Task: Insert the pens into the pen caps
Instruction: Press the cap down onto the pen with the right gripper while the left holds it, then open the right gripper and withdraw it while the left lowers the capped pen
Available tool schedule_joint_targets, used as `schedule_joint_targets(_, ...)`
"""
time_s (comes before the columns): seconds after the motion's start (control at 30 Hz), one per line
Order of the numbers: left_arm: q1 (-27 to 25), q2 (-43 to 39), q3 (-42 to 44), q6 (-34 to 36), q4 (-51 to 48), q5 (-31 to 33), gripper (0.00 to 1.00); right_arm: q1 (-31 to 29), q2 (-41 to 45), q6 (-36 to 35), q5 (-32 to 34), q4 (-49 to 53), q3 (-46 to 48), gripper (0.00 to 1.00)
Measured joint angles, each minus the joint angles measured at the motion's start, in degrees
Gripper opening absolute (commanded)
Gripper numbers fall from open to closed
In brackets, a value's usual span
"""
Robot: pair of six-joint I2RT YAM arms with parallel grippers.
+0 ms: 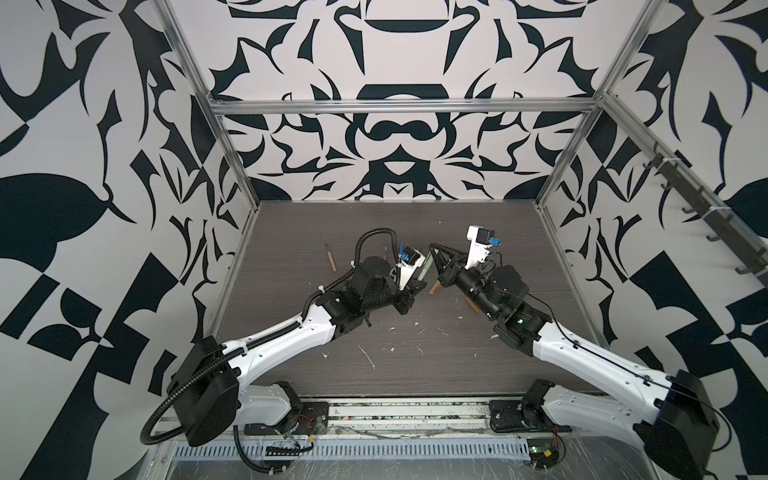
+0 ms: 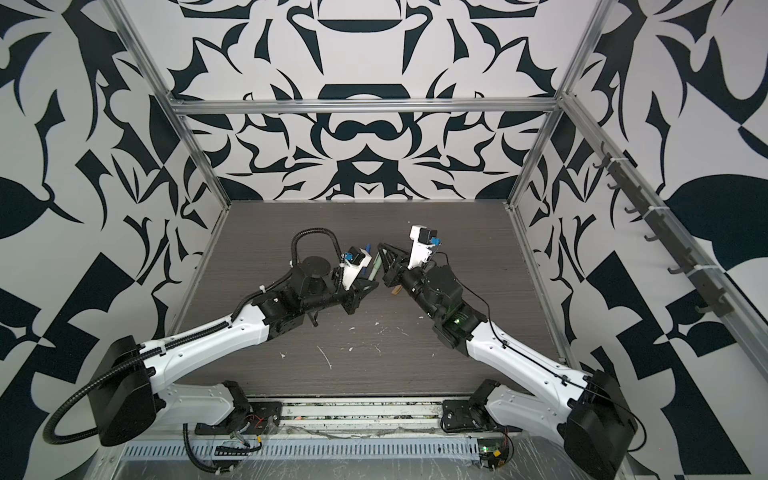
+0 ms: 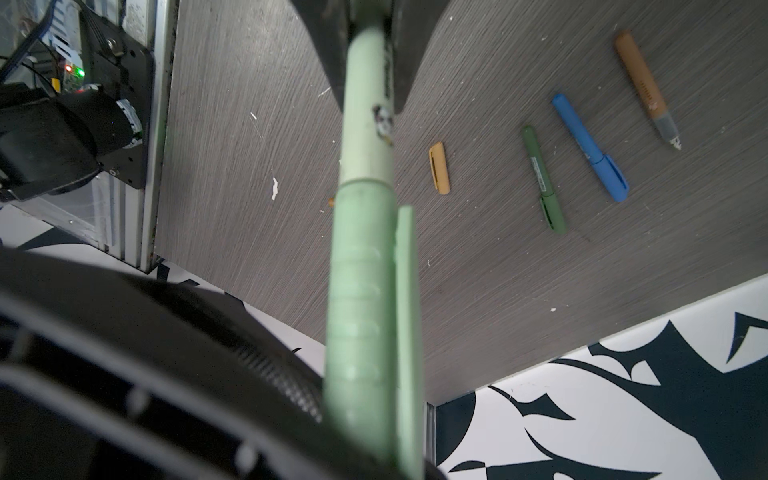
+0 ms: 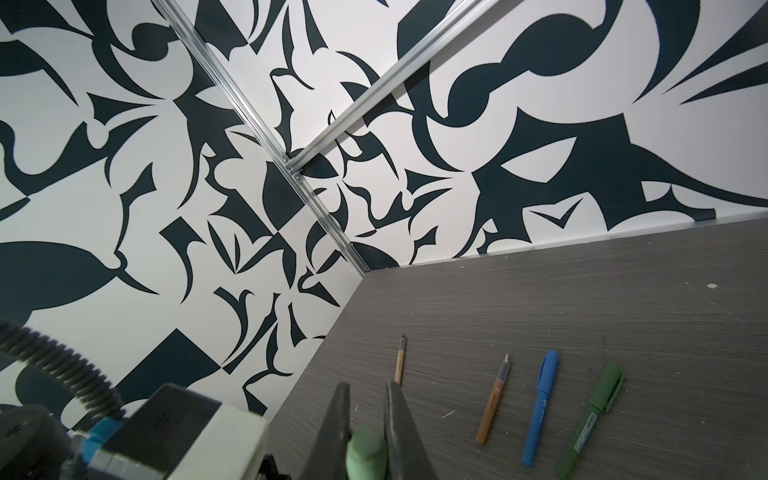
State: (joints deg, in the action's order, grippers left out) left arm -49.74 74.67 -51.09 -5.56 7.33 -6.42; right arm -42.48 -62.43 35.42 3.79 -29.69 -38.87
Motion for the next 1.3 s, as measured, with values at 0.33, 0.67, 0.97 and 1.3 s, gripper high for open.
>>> schedule_joint_targets(0.33,0.5,-0.7,0.0,0.2,5.5,-2.8,0.00,-4.0,2.4,-1.0,-2.1,14.7,-4.6,0.34)
schedule_joint_targets(0.67,0.9,-3.0,12.2,-4.9,13.8,-3.5,0.00,-5.4,5.0,-3.0,-2.5,27.2,-11.0,0.39)
schedule_joint_targets(0.97,1.0,-2.4,13.8,-5.8,11.3,-2.3,0.00,-5.7,13.9,-3.4,1.1,28.0,-8.4,0.39)
schedule_joint_targets(1.3,6.6,7.9,3.1,-10.2,2.2,0.2,0.00,-5.7,23.5,-4.5,10.4,35.5,-0.5,0.39)
